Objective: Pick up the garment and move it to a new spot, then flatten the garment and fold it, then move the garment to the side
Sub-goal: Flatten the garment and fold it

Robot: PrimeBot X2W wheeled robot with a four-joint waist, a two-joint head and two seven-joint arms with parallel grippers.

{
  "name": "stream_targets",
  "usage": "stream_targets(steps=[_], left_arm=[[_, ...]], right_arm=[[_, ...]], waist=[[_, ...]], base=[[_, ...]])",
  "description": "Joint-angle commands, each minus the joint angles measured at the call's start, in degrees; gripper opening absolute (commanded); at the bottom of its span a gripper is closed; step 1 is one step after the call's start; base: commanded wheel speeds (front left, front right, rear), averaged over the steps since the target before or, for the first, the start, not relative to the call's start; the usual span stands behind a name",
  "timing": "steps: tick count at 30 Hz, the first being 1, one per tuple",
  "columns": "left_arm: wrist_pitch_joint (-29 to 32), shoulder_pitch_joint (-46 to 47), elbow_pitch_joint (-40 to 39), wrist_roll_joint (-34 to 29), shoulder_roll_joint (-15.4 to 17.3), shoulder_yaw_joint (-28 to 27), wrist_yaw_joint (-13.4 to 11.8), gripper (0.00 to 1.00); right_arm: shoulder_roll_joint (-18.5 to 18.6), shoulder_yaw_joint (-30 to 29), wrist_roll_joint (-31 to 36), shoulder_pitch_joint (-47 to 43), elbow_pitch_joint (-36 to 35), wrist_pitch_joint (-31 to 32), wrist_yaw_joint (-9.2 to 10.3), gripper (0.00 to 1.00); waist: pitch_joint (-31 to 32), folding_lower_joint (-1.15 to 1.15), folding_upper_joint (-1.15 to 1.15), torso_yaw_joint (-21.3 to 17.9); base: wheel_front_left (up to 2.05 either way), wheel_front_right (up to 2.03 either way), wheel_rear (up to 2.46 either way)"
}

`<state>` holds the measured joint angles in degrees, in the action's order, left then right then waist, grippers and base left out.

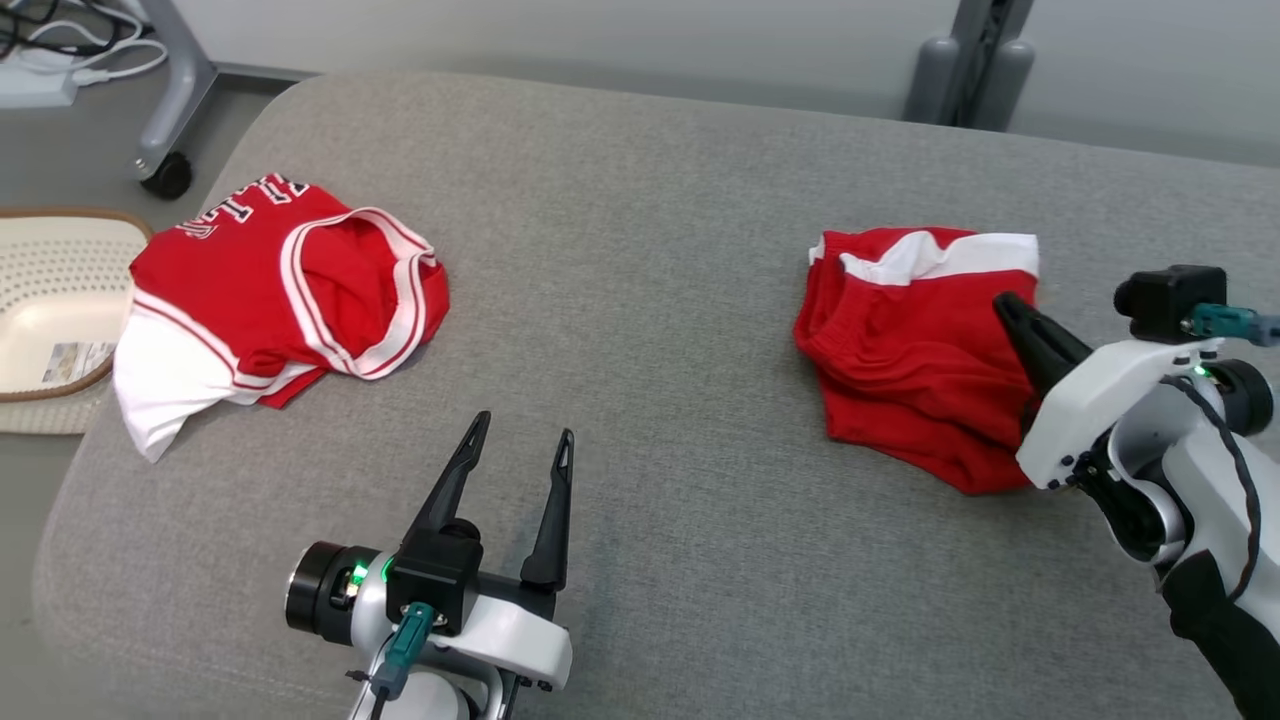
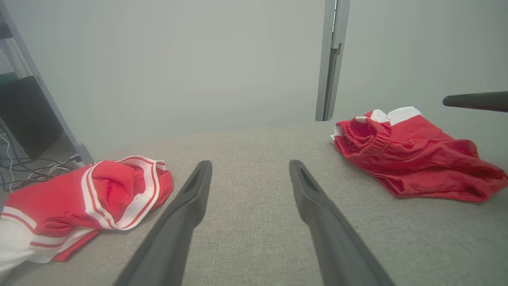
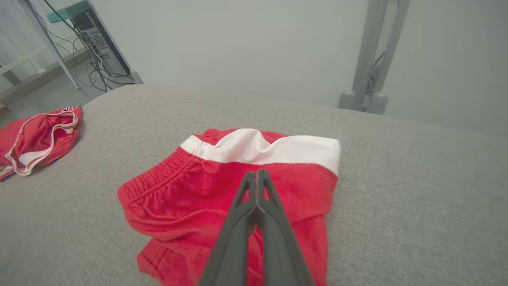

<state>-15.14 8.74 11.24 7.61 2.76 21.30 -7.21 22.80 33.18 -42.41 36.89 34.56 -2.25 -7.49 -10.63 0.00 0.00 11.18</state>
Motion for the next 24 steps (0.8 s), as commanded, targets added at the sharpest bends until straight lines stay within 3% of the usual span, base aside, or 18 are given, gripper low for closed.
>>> stream_targets(steps=[1, 11, 24], left_arm=[[-0.03, 0.88, 0.26, 0.41, 0.26, 0.04, -0.41, 1.0], [-0.03, 2.24, 0.35, 0.86, 0.24, 0.93, -0.96, 1.0], [-0.03, 1.97, 0.59, 0.96, 0.25, 0.87, -1.4, 1.0]], right_arm=[[0.77, 1.96, -2.19, 1.76, 1.22, 1.25, -0.02, 0.0], [2.87, 15.04, -14.84, 7.5, 4.5, 10.47, -0.02, 0.0], [6.03, 24.52, -26.71, 4.43, 1.98, 16.79, -0.02, 0.0]], waist=[[-0.9, 0.0, 0.0, 1.09], [-2.21, 0.0, 0.0, 2.33], [-0.93, 0.0, 0.0, -0.14]], base=[[0.0, 0.0, 0.0], [0.0, 0.0, 0.0], [0.0, 0.0, 0.0]])
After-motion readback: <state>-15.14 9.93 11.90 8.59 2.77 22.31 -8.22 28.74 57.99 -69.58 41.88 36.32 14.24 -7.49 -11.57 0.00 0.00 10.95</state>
